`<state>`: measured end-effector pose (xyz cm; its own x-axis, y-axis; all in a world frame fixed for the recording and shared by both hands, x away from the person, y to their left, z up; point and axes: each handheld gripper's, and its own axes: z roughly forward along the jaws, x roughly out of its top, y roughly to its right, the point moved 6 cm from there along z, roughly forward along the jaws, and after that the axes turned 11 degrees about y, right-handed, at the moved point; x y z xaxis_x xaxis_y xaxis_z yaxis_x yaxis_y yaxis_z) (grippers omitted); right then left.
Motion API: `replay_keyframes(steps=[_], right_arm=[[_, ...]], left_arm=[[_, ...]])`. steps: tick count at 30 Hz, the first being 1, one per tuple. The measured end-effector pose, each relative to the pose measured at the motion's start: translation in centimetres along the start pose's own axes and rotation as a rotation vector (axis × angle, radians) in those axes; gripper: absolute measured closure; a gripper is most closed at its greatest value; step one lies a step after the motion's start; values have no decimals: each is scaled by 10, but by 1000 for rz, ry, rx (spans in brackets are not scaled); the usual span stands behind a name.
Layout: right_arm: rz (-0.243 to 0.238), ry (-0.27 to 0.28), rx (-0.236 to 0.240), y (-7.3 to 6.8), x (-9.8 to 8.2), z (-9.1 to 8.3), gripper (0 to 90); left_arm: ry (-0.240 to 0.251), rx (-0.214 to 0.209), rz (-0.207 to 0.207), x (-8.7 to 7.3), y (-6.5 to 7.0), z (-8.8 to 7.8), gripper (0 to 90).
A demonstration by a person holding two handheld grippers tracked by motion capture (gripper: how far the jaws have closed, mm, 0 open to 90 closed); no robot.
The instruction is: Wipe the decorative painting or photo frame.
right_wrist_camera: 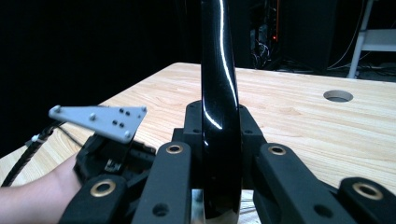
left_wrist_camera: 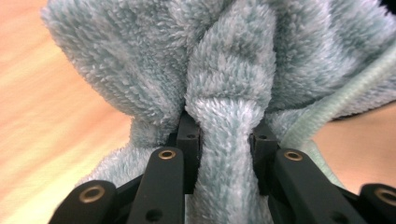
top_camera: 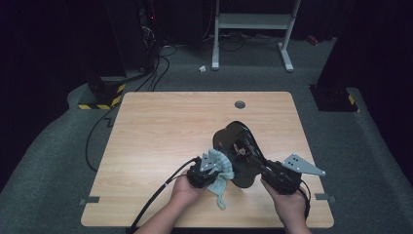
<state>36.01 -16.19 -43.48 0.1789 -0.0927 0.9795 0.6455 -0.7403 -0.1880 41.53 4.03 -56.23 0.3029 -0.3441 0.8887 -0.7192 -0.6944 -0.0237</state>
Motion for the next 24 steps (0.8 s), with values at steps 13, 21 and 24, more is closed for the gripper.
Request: replay_keyframes(steps=[13,21,24], right_arm=[[2,2,-9,2,0,0,793],[6,3,-11,2,0,0,794],[10,5,-13,2,0,0,794]], left_arm=[[7,96,-52,1,-30,6,725],[10,-28,0,2,16,3,727],[18,-90,30,3,43,1,726]])
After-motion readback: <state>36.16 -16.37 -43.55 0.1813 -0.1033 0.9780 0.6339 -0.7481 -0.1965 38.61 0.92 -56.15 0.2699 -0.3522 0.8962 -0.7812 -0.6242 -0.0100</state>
